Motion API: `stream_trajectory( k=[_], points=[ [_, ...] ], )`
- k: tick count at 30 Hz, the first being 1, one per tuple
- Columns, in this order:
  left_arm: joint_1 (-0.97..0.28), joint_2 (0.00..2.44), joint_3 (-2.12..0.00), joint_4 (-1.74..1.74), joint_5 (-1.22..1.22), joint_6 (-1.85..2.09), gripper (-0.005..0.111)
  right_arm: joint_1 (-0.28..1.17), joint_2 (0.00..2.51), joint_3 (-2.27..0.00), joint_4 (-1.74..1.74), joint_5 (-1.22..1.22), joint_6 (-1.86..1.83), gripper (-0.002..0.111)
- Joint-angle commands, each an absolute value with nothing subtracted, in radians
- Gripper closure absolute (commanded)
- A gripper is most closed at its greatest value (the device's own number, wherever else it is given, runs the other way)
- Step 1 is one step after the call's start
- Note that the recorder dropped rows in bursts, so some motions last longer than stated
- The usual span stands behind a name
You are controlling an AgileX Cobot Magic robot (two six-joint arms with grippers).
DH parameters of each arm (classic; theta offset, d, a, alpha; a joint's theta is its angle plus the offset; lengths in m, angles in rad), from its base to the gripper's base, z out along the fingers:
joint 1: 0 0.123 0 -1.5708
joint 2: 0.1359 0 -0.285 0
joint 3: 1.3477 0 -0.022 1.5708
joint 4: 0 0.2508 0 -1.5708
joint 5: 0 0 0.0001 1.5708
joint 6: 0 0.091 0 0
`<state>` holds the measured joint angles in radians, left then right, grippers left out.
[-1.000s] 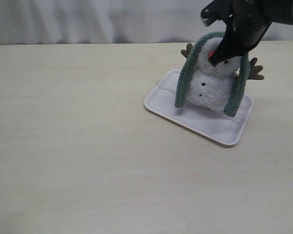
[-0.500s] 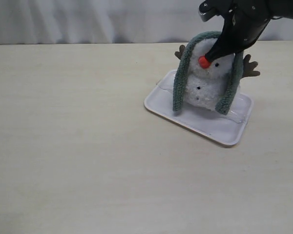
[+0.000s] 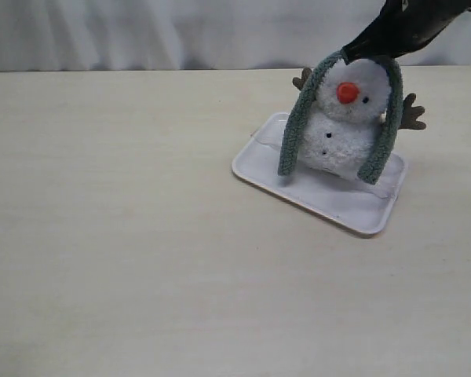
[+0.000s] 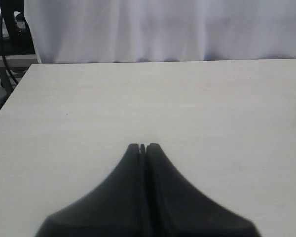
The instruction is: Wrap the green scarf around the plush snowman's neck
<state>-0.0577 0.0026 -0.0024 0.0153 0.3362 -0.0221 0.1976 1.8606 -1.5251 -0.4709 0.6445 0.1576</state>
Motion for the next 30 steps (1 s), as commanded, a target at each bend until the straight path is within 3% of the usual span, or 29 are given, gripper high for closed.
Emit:
stream_trajectory(
  k=[1,30],
  points=[
    [-0.053,0.0,0.0,0.014,0.323,-0.028,0.107,0.187,1.912,-1.523,-0.449,0.632,0.157,0.104],
    [-0.053,0.0,0.0,0.014,0.323,-0.028,0.107,0.187,1.957,-1.512,-0.326,0.771,0.064,0.104]
  ],
)
